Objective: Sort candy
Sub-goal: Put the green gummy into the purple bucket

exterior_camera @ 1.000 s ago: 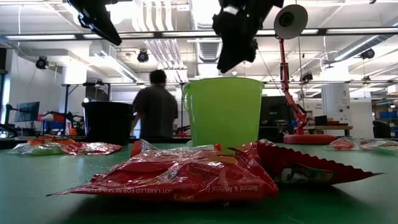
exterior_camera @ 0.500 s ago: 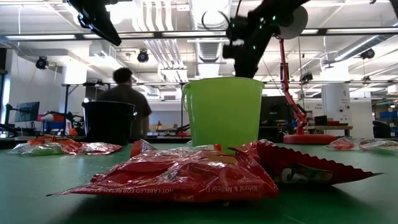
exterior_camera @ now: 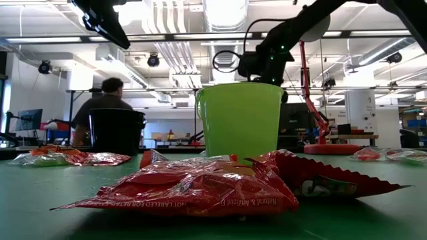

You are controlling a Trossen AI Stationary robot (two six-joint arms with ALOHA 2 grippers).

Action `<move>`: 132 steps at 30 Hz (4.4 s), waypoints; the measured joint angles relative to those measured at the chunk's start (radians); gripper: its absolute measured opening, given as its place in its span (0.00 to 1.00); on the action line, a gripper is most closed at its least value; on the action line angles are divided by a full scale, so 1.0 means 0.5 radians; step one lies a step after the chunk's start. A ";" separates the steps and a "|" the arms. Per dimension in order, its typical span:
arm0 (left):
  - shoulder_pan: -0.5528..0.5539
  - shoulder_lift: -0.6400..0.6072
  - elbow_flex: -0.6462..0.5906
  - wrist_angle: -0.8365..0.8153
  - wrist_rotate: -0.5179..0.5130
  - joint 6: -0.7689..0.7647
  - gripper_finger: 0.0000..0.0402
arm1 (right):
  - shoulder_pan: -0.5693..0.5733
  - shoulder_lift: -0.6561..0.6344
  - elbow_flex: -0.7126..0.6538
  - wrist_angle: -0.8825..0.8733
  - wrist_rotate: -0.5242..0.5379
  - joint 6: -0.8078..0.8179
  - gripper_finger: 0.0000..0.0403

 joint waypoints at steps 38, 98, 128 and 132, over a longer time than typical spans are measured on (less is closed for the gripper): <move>0.000 0.003 0.000 0.002 -0.001 -0.053 0.27 | -0.058 0.324 -0.001 0.025 0.044 0.174 0.03; -0.117 0.359 0.191 0.459 1.173 0.295 0.44 | 0.698 -0.698 -0.003 1.077 -0.071 1.481 0.02; -0.117 0.975 0.687 0.695 1.462 0.296 0.46 | 0.770 -0.697 -0.003 1.232 -0.055 1.479 0.02; -0.107 0.993 0.687 0.697 1.401 0.309 0.44 | 0.770 -0.697 -0.003 1.232 -0.054 1.480 0.02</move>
